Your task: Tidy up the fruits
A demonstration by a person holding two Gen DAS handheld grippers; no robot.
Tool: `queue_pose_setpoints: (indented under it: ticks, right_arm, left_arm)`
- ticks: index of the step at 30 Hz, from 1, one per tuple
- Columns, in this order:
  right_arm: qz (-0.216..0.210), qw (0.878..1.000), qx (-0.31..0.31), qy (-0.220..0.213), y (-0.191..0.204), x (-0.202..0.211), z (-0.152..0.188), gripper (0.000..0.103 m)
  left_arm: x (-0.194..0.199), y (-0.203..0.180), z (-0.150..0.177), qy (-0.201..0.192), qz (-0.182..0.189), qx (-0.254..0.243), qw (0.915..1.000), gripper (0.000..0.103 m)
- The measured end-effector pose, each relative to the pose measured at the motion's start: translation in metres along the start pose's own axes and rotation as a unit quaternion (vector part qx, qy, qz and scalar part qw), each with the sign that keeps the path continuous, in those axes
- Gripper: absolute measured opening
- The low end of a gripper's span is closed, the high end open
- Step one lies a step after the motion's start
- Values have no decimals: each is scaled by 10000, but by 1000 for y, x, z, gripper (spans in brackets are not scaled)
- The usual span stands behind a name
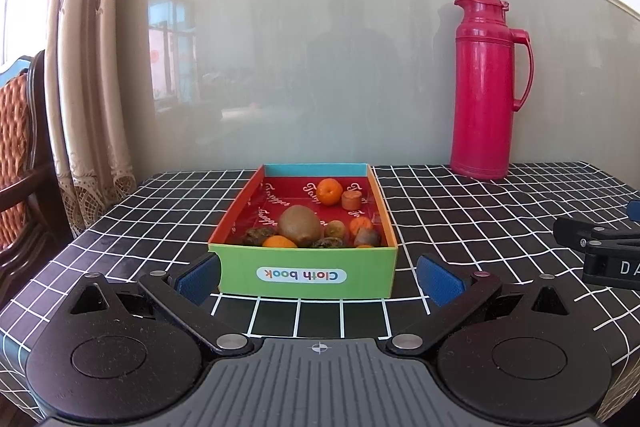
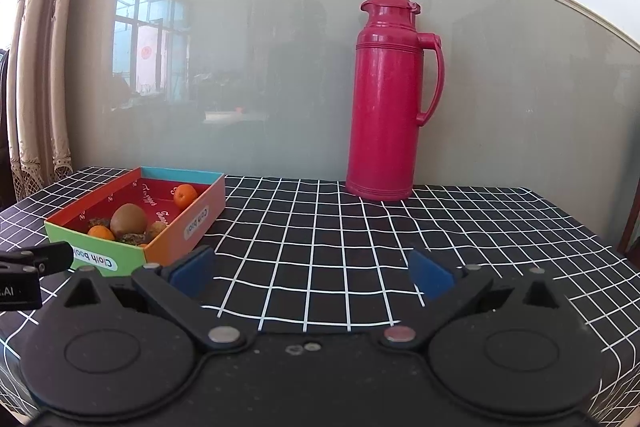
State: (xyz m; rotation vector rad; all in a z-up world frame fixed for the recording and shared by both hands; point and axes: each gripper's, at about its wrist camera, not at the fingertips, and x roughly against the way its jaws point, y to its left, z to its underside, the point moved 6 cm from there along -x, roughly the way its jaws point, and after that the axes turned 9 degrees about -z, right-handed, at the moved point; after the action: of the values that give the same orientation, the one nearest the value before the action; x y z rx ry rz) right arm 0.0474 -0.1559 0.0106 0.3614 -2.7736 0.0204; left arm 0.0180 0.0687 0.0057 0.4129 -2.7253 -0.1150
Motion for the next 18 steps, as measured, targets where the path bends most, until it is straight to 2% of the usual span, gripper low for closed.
queue_pose_setpoints:
  ticks: [18]
  right_arm:
    - [-6,10000,20,-3,1,0,0,103]
  left_arm:
    - [0,1,0,-6,8,12,10000,103]
